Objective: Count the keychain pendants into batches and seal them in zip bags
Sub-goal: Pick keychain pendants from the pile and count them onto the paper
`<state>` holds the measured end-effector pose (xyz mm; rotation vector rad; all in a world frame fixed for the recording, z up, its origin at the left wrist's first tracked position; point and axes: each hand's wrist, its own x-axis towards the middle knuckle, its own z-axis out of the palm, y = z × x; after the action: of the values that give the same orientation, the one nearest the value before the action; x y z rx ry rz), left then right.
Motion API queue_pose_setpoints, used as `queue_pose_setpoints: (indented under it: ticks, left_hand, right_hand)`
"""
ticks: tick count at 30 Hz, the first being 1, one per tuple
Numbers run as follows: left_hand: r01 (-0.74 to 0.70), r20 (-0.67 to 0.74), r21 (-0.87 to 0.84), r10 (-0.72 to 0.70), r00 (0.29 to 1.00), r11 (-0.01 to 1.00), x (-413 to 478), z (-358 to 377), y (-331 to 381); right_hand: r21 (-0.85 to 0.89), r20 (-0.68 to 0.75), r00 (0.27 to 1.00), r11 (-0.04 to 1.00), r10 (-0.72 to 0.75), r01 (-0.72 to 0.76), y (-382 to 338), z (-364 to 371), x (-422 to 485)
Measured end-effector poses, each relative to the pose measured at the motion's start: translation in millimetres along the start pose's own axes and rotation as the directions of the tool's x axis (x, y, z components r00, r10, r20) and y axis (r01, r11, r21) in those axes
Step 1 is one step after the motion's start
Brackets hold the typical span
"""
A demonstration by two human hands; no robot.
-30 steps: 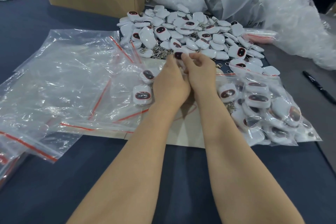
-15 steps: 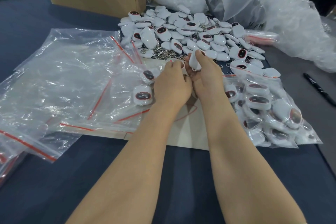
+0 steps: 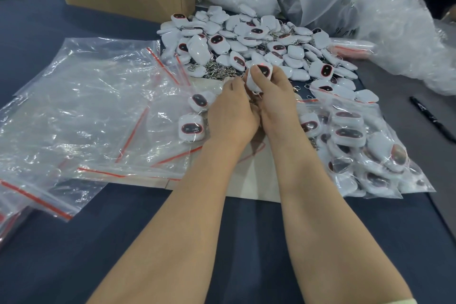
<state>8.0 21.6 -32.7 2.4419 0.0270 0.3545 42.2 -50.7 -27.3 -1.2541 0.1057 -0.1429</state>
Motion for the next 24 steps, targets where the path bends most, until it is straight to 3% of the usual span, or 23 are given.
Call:
queue_pose_setpoints:
  ticks: [7,17,24]
  left_hand:
    - [-0.018,-0.007,-0.033,0.018,1.0,0.999,1.6,1.9,-2.6]
    - [-0.034,0.006,0.024,0.034,0.999,0.999,2.9,-1.2,-3.2]
    - [0.019,0.039,0.021,-0.02,0.999,1.0,1.1,-4.5,-0.2]
  right_hand:
    - [0.128,-0.015,0.998,0.99,0.068,-0.066,-0.5,1.8,3.4]
    - [0.161,-0.01,0.998,0.986,0.054,-0.052,0.1,1.3,3.6]
    - [0.076,0.016,0.998,0.995,0.063,-0.064,0.1,3.3,0.2]
